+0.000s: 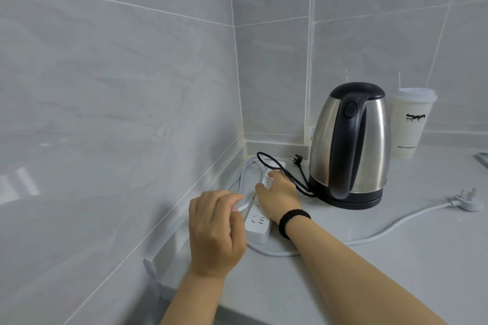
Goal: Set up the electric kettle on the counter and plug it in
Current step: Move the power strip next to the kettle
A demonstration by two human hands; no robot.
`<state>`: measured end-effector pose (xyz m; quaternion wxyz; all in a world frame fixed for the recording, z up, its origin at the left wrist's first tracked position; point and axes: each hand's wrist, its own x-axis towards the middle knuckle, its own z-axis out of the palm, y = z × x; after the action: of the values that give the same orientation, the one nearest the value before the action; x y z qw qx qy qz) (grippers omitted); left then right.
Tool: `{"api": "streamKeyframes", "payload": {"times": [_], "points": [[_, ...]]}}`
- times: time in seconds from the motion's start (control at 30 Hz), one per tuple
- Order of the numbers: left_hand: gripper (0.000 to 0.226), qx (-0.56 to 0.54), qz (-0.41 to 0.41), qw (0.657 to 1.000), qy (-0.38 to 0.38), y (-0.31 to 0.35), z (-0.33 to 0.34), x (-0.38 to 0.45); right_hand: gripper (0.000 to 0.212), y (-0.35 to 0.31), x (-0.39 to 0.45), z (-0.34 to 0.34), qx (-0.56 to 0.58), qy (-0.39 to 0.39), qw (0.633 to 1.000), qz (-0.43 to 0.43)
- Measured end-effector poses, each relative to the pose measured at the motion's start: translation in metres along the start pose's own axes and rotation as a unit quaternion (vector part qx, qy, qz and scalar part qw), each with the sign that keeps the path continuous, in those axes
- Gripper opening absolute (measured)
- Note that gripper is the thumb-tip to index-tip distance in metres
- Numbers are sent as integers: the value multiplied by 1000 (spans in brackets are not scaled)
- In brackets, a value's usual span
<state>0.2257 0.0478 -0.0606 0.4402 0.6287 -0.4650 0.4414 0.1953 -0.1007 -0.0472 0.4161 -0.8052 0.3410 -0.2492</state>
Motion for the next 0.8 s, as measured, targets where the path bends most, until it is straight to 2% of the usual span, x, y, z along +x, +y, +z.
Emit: {"api": "streamKeyframes", "payload": {"times": [0.17,0.43,0.53,0.8], "points": [[24,0,27,999,-17,5,-2,-1,41,2,-20,-6,-58,17,997,-54],[18,-19,71,994,-79,24,6,-3,17,24,-53,-41,-58,145,982,-106],[19,-34,71,990,-117,33,10,-4,9,36,-62,-54,-59,156,981,-103],[17,-88,-38,961,-259,91,38,-16,9,62,-77,-89,-45,130,987,-82]]}}
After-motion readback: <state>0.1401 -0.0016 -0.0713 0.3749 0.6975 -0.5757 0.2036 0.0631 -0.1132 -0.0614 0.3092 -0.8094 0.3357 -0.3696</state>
